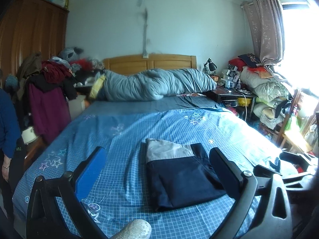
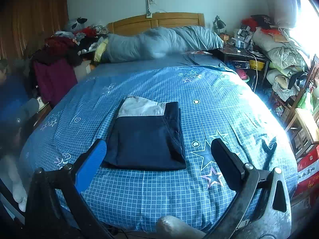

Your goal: Fold small clothes

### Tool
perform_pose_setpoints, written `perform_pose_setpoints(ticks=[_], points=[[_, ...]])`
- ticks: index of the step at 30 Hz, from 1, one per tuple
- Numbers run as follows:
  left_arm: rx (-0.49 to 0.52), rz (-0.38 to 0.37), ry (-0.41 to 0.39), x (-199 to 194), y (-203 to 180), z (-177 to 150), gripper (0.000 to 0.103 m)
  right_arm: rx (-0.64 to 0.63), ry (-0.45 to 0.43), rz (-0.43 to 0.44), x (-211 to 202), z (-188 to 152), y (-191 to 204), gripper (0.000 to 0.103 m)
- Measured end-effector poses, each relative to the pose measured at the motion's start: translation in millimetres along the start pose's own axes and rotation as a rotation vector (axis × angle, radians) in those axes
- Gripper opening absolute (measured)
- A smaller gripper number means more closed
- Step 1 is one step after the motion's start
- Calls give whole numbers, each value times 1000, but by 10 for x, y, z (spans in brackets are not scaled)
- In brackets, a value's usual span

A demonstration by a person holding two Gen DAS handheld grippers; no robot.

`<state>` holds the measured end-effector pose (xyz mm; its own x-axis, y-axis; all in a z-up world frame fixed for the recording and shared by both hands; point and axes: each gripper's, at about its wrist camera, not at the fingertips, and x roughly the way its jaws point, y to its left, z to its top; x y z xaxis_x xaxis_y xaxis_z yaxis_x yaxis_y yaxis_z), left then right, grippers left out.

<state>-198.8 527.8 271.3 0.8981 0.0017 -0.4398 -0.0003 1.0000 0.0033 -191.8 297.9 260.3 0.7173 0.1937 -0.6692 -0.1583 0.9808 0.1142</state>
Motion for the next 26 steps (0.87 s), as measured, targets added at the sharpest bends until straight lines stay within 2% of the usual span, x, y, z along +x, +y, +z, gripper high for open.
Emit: perform_pose_setpoints(ticks=[18,26], points=[[3,2,49,167,36,-112,103,-59,47,14,133,-72,128,103],[3,1,66,223,50,-154,103,-91,27,3,122,-103,205,103]])
